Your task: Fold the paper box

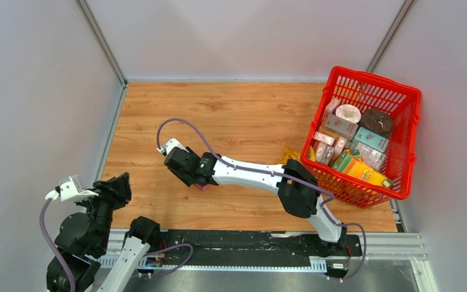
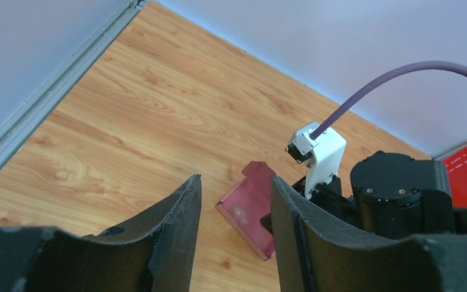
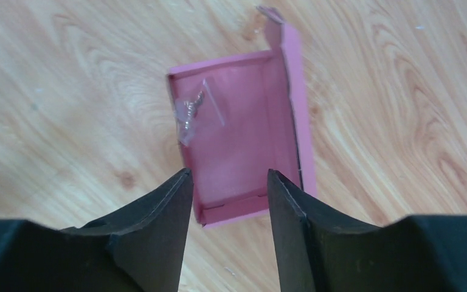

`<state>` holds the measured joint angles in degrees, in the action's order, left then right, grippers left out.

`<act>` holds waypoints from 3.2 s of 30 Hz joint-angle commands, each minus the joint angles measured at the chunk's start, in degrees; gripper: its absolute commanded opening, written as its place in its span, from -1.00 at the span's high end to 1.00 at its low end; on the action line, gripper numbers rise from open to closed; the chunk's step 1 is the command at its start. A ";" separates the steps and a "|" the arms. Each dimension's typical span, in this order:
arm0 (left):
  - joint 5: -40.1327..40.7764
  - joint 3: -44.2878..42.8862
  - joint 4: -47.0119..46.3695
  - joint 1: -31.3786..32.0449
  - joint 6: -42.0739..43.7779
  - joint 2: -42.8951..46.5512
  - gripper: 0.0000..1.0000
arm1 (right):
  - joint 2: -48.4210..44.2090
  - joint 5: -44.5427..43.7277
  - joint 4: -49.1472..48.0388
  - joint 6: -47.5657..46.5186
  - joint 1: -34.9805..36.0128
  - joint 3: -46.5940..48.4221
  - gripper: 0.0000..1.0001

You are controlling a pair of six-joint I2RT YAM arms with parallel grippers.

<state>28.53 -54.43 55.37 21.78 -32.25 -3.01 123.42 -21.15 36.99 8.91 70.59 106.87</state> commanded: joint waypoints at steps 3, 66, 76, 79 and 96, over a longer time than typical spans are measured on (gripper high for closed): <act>-2.87 2.22 -1.23 -0.25 -1.06 -0.33 -0.07 | -4.23 -1.64 -3.41 -0.83 -0.01 -5.69 -0.04; -15.34 24.47 -56.96 -0.16 17.04 -60.01 -0.37 | -17.77 17.55 -39.72 -11.28 -16.80 -36.47 0.69; -20.53 26.75 -57.92 -0.16 17.13 -55.71 -0.10 | -19.79 15.71 -35.06 -13.21 -17.85 -37.61 1.00; -22.02 27.01 -57.49 -0.25 16.69 -53.87 -0.18 | -22.25 18.58 -34.88 -14.62 -18.81 -40.24 1.00; -29.42 26.31 -57.93 -0.16 18.01 -56.32 0.16 | -23.66 26.16 -33.91 -14.80 -22.34 -41.65 1.00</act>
<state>0.08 -27.35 -2.28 21.71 -15.14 -60.20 101.47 6.50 4.05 -5.72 47.97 65.30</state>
